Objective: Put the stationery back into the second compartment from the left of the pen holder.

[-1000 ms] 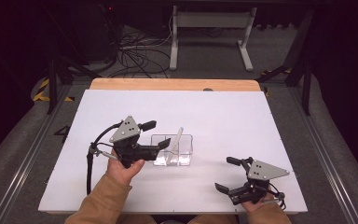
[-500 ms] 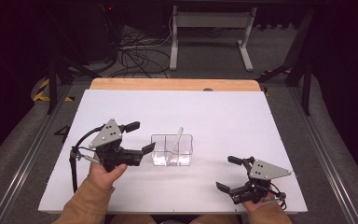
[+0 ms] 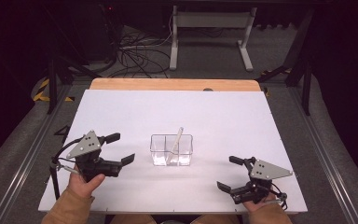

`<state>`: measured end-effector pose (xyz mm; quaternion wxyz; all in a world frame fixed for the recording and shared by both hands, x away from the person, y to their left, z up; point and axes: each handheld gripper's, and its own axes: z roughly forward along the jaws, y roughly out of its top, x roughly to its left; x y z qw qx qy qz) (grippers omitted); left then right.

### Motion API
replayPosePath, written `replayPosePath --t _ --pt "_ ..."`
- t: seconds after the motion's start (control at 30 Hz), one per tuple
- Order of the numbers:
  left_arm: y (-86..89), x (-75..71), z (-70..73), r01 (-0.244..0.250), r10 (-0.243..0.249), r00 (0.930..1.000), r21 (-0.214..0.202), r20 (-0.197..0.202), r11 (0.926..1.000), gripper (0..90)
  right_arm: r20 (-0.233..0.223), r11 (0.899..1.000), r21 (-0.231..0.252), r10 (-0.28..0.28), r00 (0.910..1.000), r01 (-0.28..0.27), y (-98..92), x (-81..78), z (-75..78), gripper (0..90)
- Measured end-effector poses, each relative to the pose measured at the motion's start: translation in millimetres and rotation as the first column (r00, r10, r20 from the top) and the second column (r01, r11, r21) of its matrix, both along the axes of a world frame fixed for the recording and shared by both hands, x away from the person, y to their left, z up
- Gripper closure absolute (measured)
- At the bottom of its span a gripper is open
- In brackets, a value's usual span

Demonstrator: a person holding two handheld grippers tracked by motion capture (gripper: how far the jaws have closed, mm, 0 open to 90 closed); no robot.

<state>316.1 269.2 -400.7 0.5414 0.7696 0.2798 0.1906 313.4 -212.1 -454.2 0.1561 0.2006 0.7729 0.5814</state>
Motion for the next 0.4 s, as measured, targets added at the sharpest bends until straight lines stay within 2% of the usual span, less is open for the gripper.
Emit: replayPosePath --t 0.2,0.3,0.4 --pt "20.8 -10.2 -27.9 -0.006 0.006 0.9999 0.002 0.009 1.0000 11.7 -0.001 1.000 0.001 -0.006 1.0000 0.006 -1.4 -0.9 -0.2 4.7" --pt "28.3 -14.8 -41.5 -0.011 0.011 0.9999 0.036 0.004 0.9993 11.5 -0.002 1.000 -0.001 -0.007 1.0000 0.007 -1.4 -0.8 -0.5 4.7" --pt "30.9 -18.9 -48.9 -0.024 0.025 0.9996 0.056 -0.015 0.9981 10.9 -0.002 1.000 -0.004 -0.006 1.0000 0.006 -1.2 -0.5 -0.6 4.7"
